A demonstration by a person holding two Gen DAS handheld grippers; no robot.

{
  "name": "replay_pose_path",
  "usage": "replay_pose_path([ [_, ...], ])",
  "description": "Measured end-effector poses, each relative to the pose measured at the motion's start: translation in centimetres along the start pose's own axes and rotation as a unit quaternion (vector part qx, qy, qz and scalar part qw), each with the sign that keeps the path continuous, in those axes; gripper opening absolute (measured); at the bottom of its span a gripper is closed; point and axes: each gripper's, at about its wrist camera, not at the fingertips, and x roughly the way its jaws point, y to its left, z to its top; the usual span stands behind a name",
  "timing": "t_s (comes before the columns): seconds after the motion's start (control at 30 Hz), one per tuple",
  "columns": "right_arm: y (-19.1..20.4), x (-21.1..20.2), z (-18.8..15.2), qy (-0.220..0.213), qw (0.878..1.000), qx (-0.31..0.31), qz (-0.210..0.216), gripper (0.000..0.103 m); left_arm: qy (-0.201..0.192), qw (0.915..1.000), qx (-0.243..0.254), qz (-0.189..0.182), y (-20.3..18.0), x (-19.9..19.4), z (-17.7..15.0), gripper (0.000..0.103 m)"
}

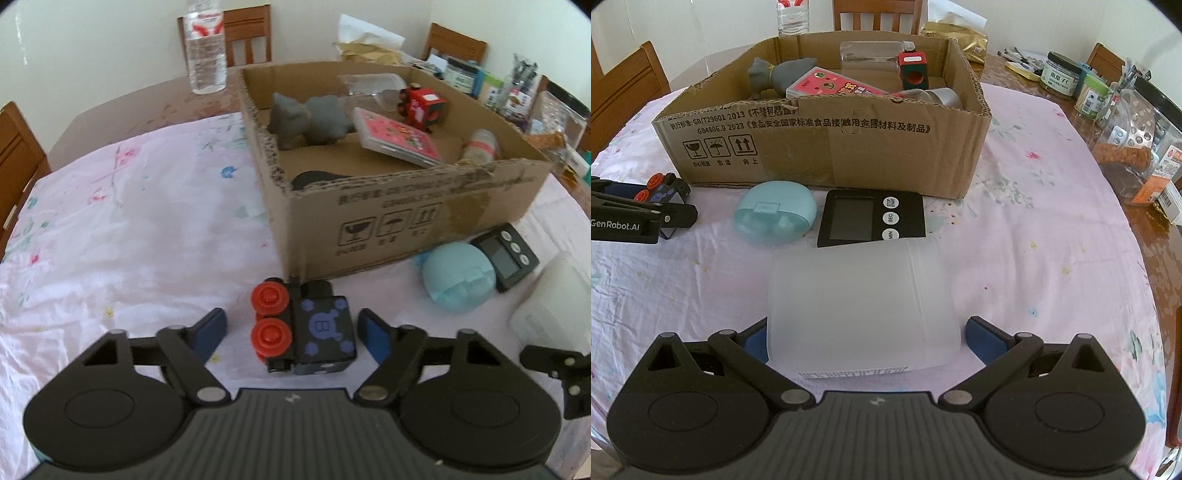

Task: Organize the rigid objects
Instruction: 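Grasp the black wheeled block with the left tool while the right tool grasps the white container, then carry the white container into the box and open the right tool while the left tool lifts the block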

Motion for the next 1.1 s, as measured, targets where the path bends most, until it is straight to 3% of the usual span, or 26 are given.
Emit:
replay_pose_path([
  [0.07, 0.0, 0.0, 0.0, -0.001, 1.000, 0.000, 0.000, 0.103, 0.000, 1.0000, 0.005, -0.005, -0.3, -0.2, 0.0, 0.062],
  [0.3, 0.0, 0.0, 0.0, 0.004, 1.000, 0.003, -0.002, 0.103, -0.001, 1.0000, 0.005, -0.007, -0.7, -0.5, 0.0, 0.050],
  [0.63, 0.3, 0.1, 0.6, 0.031, 0.999, 0.009, -0.010, 0.103, -0.001, 1.0000, 0.004, -0.009, -0.6, -0.6, -0.2, 0.050],
  [0.8, 0.4, -1.0, 0.8, 0.016, 1.000, 0.003, -0.002, 0.102, -0.002, 0.9999, 0.005, -0.009, -0.6, -0.6, -0.2, 0.050],
  [1.03, 0.6, -1.4, 1.0, 0.014, 1.000, -0.003, -0.005, 0.088, -0.001, 1.0000, 0.004, -0.006, -0.7, -0.6, -0.2, 0.050],
  [1.1, 0.6, -1.4, 1.1, 0.014, 1.000, -0.004, -0.006, 0.088, 0.000, 1.0000, 0.003, -0.006, -0.6, -0.5, -0.1, 0.050],
])
